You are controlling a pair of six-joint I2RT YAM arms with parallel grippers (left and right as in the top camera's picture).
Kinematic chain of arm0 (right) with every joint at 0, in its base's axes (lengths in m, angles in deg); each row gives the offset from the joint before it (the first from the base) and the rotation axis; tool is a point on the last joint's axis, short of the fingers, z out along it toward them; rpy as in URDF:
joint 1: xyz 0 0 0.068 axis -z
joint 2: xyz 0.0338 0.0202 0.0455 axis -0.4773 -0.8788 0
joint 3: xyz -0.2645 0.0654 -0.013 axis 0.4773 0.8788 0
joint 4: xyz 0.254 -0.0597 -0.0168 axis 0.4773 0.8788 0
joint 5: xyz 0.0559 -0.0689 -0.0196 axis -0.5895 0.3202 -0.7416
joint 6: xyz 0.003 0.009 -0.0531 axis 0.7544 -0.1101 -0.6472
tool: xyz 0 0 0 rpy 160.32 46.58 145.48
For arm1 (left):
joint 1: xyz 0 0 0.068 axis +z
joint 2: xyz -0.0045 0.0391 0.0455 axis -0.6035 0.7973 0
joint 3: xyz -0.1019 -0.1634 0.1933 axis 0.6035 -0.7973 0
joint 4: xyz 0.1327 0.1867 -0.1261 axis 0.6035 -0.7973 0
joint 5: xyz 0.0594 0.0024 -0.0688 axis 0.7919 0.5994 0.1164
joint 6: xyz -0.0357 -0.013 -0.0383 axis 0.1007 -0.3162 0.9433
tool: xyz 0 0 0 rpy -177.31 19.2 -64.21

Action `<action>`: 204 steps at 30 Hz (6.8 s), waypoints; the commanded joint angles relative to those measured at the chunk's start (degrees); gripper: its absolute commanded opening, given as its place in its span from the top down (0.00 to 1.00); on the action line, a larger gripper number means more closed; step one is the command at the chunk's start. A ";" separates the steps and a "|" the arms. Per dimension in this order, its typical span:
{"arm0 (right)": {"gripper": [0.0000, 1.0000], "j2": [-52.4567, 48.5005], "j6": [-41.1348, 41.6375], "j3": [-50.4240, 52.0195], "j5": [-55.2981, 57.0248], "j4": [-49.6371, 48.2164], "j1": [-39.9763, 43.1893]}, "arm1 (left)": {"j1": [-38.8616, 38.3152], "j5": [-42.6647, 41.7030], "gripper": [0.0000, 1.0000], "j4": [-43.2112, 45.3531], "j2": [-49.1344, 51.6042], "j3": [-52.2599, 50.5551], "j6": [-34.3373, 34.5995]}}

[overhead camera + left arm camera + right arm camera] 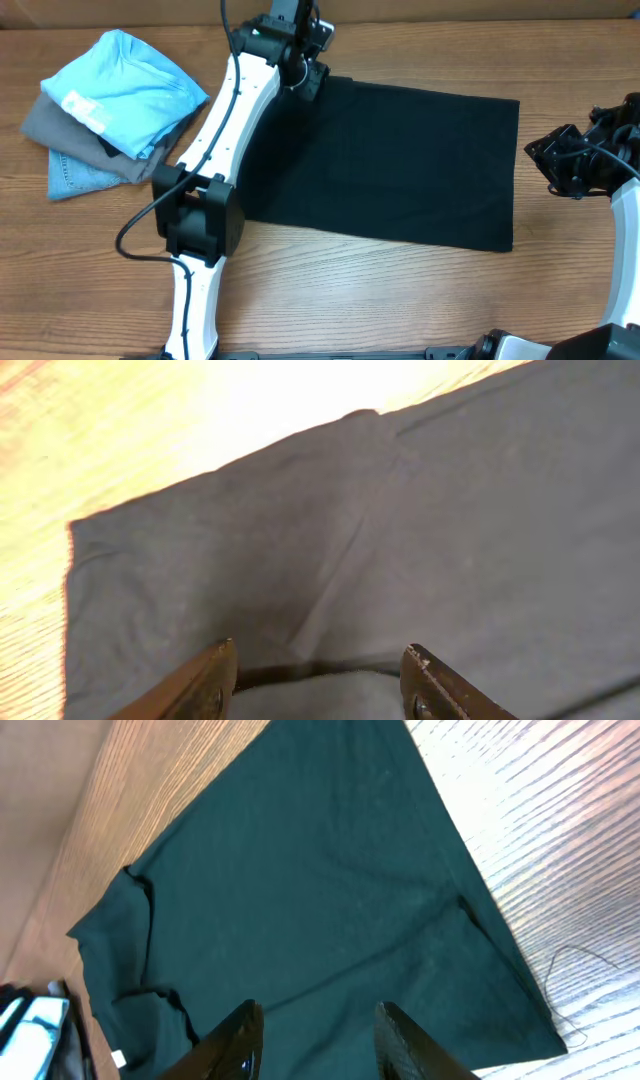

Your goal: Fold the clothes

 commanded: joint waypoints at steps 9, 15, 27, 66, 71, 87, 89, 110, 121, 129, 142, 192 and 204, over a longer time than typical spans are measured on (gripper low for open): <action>0.60 0.26 -1.64 -0.72 -1.07 0.85 0.04 | 1.07 -1.14 0.46 0.61 10.91 -1.99 1.05; 0.60 0.26 -2.62 -0.72 -0.68 1.05 0.04 | 1.18 -1.11 0.42 1.22 11.19 -2.19 1.05; 0.60 0.26 -2.62 -0.72 0.63 1.31 0.04 | 1.18 -1.14 0.77 1.46 11.21 -4.46 2.51; 0.45 -24.85 -2.29 -0.79 3.19 -43.17 0.04 | 2.67 -0.48 0.96 -21.53 11.15 26.47 4.44; 0.45 -29.73 -0.55 -0.79 3.23 -48.72 0.04 | 2.62 2.91 0.96 -27.15 11.15 29.73 4.44; 0.43 -28.98 -1.07 -0.83 1.01 -43.36 -0.04 | 2.67 3.45 0.96 -26.53 11.15 30.91 4.46; 0.43 -29.14 -1.07 -0.81 1.42 -44.89 -0.46 | 2.67 3.39 0.96 -27.04 11.15 30.91 4.46; 0.34 -42.95 -1.05 -0.76 11.54 -67.28 -3.15 | 2.58 3.50 0.96 -28.87 11.15 30.91 3.56; 0.48 -45.77 -1.03 -0.79 10.69 -65.29 -6.03 | 2.56 2.97 0.96 -28.85 11.15 30.93 3.58; 0.76 -45.48 -1.03 -0.92 10.64 -65.13 -5.79 | 2.56 2.95 0.96 -29.05 11.15 30.91 3.56; 0.95 -35.74 -1.05 -1.20 8.76 -63.04 -5.22 | 2.56 2.97 0.96 -29.73 11.15 30.93 3.58; 0.96 -15.69 -2.80 -1.20 13.53 -12.96 -3.17 | 5.33 4.90 0.96 -37.00 -12.50 5.14 4.85; 0.96 -15.69 -2.51 -1.20 19.39 1.53 -3.17 | 5.31 7.04 0.96 -37.03 -14.14 -10.38 4.46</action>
